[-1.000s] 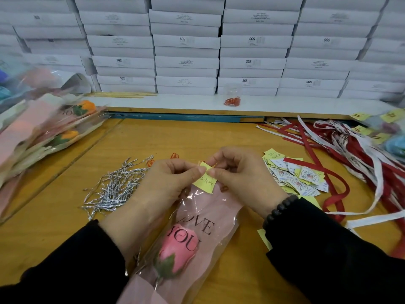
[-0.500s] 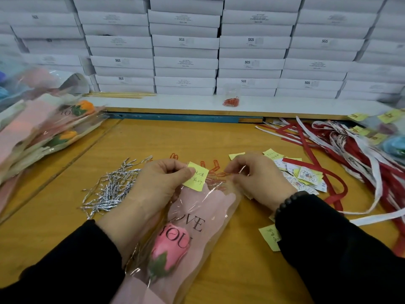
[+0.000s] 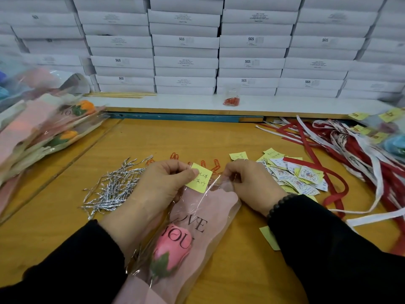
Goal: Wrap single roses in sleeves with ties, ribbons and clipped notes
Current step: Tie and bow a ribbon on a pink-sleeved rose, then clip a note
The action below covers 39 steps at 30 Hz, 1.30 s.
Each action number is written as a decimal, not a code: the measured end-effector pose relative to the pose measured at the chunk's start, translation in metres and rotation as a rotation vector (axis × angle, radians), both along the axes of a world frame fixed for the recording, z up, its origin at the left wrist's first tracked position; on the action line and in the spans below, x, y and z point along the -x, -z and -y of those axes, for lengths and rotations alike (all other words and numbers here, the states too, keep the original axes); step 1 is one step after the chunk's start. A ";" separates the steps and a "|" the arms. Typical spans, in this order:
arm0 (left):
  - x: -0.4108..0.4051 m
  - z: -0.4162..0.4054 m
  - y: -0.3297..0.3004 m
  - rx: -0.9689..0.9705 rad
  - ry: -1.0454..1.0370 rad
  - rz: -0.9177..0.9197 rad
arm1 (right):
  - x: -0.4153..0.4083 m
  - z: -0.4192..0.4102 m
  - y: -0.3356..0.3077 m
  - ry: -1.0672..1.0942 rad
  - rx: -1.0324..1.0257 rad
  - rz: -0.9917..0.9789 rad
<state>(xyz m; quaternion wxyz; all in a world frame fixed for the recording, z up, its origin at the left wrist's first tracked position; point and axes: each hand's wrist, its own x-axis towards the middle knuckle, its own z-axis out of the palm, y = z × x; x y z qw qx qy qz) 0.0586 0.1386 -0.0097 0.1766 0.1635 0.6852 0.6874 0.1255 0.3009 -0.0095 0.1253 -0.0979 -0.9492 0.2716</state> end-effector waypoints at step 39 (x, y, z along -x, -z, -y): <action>-0.003 0.000 -0.002 0.020 0.019 0.003 | -0.001 -0.002 -0.003 0.021 -0.025 0.029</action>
